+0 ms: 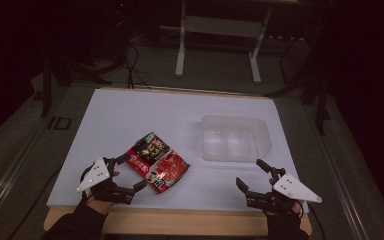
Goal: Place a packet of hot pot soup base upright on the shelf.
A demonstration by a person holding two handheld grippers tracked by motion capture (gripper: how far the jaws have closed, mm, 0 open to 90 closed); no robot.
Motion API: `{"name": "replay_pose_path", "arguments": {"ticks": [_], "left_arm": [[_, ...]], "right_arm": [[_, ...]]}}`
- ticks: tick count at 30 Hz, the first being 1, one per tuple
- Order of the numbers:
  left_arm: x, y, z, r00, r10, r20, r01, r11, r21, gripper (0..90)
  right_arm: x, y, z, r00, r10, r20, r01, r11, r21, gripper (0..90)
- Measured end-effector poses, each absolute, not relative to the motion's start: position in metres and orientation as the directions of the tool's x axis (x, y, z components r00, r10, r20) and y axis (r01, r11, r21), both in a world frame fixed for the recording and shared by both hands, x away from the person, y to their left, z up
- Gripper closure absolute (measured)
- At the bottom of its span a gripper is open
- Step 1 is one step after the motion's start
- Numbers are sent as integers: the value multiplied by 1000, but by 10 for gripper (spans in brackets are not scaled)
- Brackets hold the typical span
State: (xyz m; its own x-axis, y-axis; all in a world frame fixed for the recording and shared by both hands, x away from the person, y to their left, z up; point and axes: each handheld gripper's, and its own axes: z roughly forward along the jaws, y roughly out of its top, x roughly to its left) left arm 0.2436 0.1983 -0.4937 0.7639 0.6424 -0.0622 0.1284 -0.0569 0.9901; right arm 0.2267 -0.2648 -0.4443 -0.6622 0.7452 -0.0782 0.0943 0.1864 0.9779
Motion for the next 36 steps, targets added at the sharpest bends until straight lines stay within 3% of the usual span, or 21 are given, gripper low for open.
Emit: {"name": "replay_pose_path", "arguments": {"ticks": [7, 13, 15, 26, 36], "left_arm": [[242, 194, -493, 766, 642, -32, 134, -111, 985, 4], [240, 199, -476, 818, 564, -111, 214, -119, 970, 4], [239, 201, -468, 818, 566, -100, 212, -135, 968, 4], [249, 210, -450, 745, 665, -49, 229, -187, 955, 5], [274, 212, -451, 678, 733, -53, 338, -247, 908, 5]], "right_arm": [[224, -266, -442, -654, 752, -78, 85, 176, 981, 122], [222, -266, -440, -651, 753, -90, 57, 167, 984, 115], [222, -266, -440, -648, 757, -90, 55, 164, 985, 114], [222, -260, -439, -660, 748, -60, 84, 153, 985, 114], [223, -258, -441, -661, 748, -55, 100, 161, 982, 114]]}}
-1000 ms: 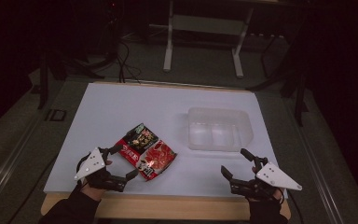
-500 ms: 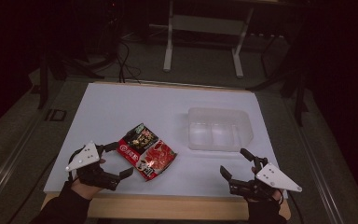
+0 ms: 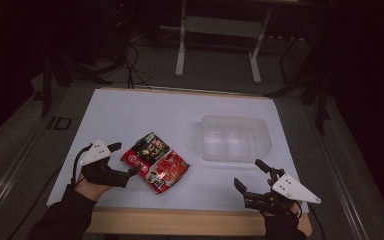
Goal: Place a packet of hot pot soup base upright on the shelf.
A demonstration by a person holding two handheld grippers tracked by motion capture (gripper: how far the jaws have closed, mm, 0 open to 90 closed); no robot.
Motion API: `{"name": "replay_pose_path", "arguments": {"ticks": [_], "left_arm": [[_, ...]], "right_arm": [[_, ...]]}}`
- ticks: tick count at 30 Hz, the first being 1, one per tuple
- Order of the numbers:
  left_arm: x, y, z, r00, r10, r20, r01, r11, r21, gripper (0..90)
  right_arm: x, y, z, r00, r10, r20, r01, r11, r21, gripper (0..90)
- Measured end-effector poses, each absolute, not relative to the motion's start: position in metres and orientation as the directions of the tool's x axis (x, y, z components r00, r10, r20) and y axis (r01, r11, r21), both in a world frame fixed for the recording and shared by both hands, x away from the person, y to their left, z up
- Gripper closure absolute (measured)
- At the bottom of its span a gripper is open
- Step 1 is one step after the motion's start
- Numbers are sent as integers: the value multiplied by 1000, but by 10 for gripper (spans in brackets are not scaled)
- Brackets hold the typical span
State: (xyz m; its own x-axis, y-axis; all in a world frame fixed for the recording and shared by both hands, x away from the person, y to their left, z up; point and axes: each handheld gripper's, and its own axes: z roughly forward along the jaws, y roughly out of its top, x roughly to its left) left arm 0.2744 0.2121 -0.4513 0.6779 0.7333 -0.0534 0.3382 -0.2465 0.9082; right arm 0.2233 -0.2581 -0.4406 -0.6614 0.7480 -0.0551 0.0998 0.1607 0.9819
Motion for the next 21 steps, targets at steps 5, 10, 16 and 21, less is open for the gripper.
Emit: {"name": "replay_pose_path", "arguments": {"ticks": [5, 10, 16, 21], "left_arm": [[288, 214, -456, 670, 742, -31, 340, -269, 901, 5], [304, 217, -463, 663, 748, -28, 358, -284, 889, 30], [313, 220, -471, 646, 763, -19, 366, -287, 885, 113], [324, 224, -480, 650, 758, -50, 406, -291, 867, 166]], "right_arm": [[224, -256, -441, -671, 739, -54, 108, 170, 980, 114], [224, -255, -442, -677, 734, -52, 111, 172, 979, 114], [225, -255, -442, -691, 722, -30, 131, 166, 977, 114], [225, -254, -442, -693, 720, -33, 131, 170, 977, 114]]}}
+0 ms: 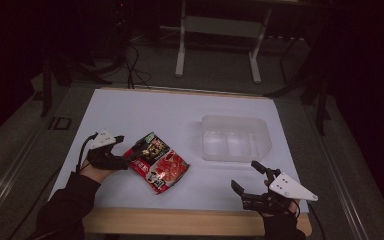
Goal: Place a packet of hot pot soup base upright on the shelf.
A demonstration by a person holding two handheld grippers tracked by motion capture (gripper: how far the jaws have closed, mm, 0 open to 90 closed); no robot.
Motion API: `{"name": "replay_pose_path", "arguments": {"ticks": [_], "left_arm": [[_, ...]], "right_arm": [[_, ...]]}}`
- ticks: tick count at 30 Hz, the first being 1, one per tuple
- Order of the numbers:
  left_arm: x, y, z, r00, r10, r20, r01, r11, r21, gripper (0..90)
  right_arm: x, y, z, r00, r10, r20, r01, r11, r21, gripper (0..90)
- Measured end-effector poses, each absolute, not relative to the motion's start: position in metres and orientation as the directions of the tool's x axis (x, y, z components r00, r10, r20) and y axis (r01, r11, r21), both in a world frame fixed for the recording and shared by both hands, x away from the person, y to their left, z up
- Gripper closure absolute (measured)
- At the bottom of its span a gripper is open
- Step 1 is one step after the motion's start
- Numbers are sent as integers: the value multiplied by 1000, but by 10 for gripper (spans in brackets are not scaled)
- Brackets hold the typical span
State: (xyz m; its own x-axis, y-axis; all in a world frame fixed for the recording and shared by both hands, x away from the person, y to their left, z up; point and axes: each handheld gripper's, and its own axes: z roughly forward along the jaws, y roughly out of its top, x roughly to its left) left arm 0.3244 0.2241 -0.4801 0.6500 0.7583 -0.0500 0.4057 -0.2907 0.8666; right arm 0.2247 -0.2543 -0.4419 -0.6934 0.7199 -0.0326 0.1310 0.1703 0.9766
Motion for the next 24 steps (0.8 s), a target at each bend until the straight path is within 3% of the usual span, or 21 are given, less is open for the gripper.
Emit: {"name": "replay_pose_path", "arguments": {"ticks": [2, 6, 21, 24], "left_arm": [[327, 226, -483, 645, 763, -38, 408, -301, 862, 216], [335, 231, -489, 631, 773, -64, 443, -291, 848, 235], [361, 238, -512, 550, 829, -102, 551, -268, 790, 236], [363, 240, -514, 553, 825, -117, 556, -260, 789, 296]], "right_arm": [[225, -254, -442, -694, 719, -33, 131, 171, 976, 114], [225, -254, -443, -696, 718, -30, 136, 172, 976, 114], [228, -254, -445, -706, 708, -17, 155, 178, 972, 115], [229, -255, -446, -703, 711, -7, 164, 171, 971, 115]]}}
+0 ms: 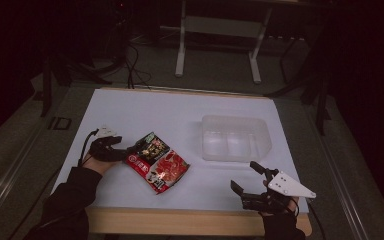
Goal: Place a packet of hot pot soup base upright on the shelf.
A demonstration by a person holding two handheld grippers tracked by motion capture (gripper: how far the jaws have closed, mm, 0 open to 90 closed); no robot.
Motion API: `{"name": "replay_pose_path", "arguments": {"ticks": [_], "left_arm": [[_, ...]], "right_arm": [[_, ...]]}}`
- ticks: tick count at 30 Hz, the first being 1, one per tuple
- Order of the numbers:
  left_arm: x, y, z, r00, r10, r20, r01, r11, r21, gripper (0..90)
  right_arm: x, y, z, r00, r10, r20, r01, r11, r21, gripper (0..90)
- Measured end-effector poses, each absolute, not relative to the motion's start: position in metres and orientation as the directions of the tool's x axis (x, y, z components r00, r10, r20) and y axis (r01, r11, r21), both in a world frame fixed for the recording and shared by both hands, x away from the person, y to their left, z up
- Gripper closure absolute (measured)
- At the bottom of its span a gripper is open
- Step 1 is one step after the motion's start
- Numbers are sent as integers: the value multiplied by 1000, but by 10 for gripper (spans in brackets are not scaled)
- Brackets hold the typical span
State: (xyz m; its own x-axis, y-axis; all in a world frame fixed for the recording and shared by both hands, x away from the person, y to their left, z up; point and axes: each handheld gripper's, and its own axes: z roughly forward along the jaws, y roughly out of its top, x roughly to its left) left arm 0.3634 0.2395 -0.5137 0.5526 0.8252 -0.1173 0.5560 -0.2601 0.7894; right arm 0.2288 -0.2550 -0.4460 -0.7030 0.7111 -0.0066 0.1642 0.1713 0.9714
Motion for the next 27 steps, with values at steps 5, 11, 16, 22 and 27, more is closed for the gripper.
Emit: {"name": "replay_pose_path", "arguments": {"ticks": [5, 11, 16, 22, 27], "left_arm": [[367, 236, -518, 546, 830, -112, 578, -276, 768, 363], [369, 231, -528, 553, 828, -95, 601, -318, 733, 430], [369, 229, -530, 569, 816, -101, 599, -328, 731, 459], [368, 224, -531, 616, 780, -114, 592, -362, 720, 631], [368, 221, -531, 632, 763, -137, 607, -377, 700, 715]], "right_arm": [[229, -256, -446, -701, 713, -6, 165, 170, 972, 116], [229, -255, -446, -703, 711, -8, 166, 174, 971, 116], [230, -256, -447, -702, 712, -1, 171, 170, 970, 117], [230, -256, -447, -702, 713, -4, 170, 174, 970, 117], [230, -255, -447, -702, 712, -5, 172, 176, 969, 117]]}}
